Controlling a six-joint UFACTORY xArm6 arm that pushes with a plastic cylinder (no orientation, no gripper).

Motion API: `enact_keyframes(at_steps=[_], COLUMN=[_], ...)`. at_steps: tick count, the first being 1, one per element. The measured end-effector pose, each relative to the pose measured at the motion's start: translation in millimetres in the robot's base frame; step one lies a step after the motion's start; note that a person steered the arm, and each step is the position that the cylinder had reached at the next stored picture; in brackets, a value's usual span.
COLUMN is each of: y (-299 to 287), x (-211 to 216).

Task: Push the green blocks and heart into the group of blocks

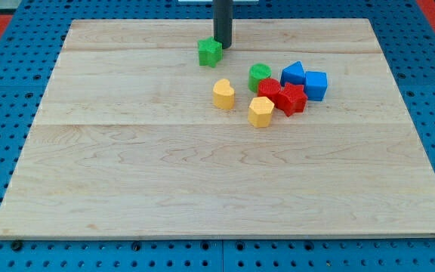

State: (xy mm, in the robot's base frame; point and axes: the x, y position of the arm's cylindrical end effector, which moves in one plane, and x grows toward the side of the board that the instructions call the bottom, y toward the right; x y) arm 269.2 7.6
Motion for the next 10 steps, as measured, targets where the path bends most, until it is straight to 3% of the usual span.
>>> enact_keyframes(at_steps=[2,5,6,7,8,10], y=[-67.3,-57.5,-109.5,-98.7,-47.2,-71.5], x=[-5.2,54.0,57.0,107.3,119.1,59.5])
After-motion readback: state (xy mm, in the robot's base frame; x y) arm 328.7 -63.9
